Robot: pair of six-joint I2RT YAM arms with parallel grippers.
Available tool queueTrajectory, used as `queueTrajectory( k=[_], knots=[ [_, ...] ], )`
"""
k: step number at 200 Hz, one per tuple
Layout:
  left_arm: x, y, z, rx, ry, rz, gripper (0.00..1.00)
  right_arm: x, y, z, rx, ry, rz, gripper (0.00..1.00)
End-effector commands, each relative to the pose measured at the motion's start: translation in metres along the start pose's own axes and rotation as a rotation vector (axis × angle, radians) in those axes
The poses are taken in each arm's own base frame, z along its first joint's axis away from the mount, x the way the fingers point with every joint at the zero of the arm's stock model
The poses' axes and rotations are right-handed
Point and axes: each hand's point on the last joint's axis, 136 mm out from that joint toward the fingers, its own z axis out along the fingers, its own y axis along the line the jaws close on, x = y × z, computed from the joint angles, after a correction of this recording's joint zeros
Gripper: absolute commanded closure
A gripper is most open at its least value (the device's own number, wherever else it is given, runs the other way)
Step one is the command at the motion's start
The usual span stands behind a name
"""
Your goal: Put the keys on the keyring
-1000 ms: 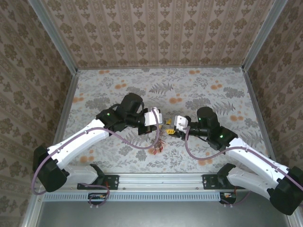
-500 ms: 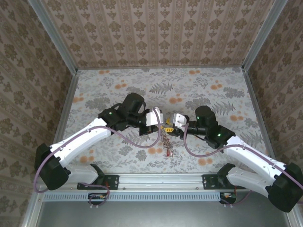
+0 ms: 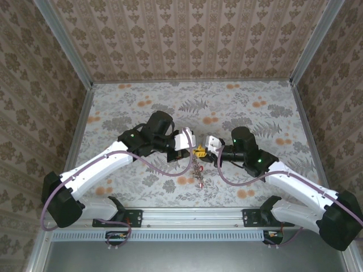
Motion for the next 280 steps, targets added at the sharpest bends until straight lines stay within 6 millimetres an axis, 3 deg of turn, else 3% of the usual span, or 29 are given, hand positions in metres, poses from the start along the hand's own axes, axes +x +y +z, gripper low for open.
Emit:
queueTrajectory(
  k=[1, 33, 44, 53, 80, 114, 166, 219, 280],
  knots=[
    [-0.028, 0.001, -0.008, 0.016, -0.088, 0.027, 1.00, 0.000, 0.004, 0.003, -0.023, -0.021, 0.011, 0.98],
    [-0.031, 0.001, -0.012, 0.011, -0.129, 0.011, 1.00, -0.001, 0.002, 0.003, -0.013, -0.035, 0.024, 1.00],
    [-0.030, 0.001, -0.014, 0.003, -0.142, -0.009, 0.76, -0.006, 0.002, 0.001, -0.017, -0.072, 0.033, 1.00],
    [-0.028, 0.000, -0.016, 0.005, -0.151, -0.023, 0.65, -0.011, 0.000, -0.001, -0.011, -0.108, 0.047, 1.00],
    [-0.010, -0.010, -0.019, 0.038, -0.157, -0.053, 0.57, -0.022, -0.004, -0.006, 0.005, -0.194, 0.080, 1.00],
    [0.008, -0.007, -0.015, 0.007, -0.158, -0.089, 0.59, -0.030, 0.002, -0.011, -0.030, -0.259, 0.067, 1.00],
    [0.004, 0.001, -0.012, -0.023, -0.182, -0.078, 0.61, -0.034, 0.006, -0.010, -0.070, -0.267, 0.060, 1.00],
    [-0.002, -0.004, -0.017, 0.033, -0.225, -0.079, 0.85, -0.036, 0.007, -0.009, -0.090, -0.272, 0.054, 1.00],
    [-0.001, -0.003, -0.012, 0.050, -0.232, -0.084, 0.78, -0.041, 0.004, -0.010, -0.070, -0.289, 0.040, 1.00]
  ],
)
